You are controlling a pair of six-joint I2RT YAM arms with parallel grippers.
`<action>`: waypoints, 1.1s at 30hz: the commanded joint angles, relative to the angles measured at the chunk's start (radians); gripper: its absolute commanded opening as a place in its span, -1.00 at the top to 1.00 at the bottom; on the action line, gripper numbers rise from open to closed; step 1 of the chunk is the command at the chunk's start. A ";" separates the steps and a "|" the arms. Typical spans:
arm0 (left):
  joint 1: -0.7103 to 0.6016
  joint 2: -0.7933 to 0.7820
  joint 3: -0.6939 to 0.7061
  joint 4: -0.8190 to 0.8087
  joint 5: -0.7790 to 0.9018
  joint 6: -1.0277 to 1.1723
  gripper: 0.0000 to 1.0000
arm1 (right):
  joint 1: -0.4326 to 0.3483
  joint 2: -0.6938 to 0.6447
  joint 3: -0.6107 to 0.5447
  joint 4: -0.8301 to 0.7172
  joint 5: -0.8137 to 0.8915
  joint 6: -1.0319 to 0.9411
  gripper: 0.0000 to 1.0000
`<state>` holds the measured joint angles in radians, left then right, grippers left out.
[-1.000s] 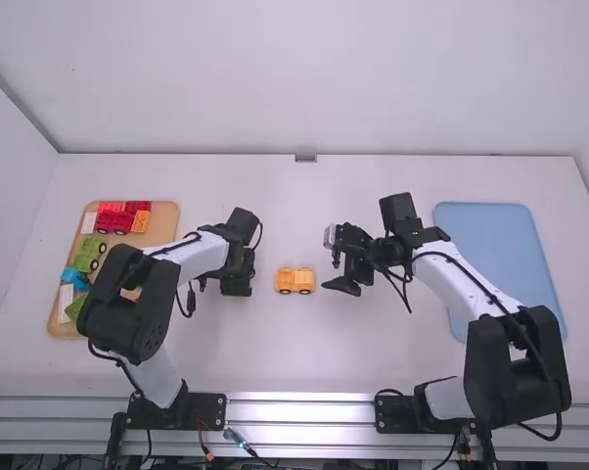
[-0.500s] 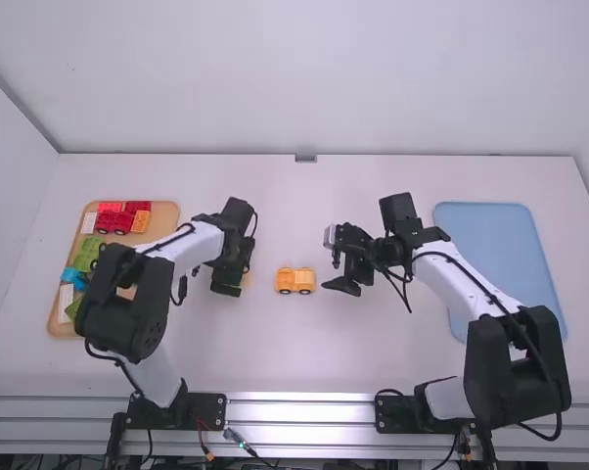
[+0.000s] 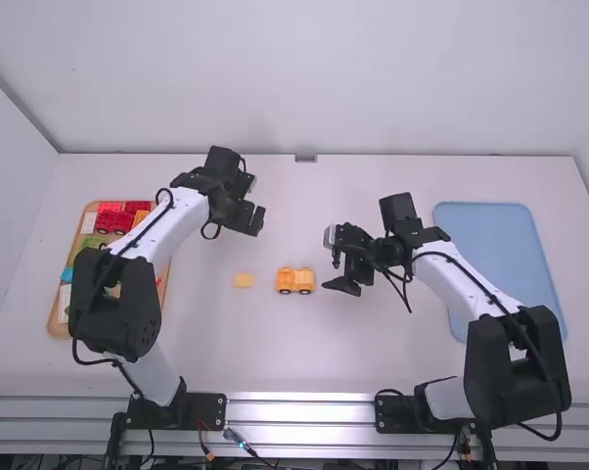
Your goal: Assemble lego blocks to make yellow taxi
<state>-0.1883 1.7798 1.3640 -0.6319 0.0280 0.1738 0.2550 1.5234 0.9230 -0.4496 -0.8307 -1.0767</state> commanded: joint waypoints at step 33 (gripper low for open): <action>0.326 -0.029 -0.464 0.161 0.984 1.491 -0.98 | -0.001 -0.007 -0.238 0.396 -0.089 0.067 -0.97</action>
<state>0.1329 1.7351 0.9039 -0.4652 0.9733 1.6688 0.2504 1.5234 0.7090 -0.0757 -0.8963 -1.0630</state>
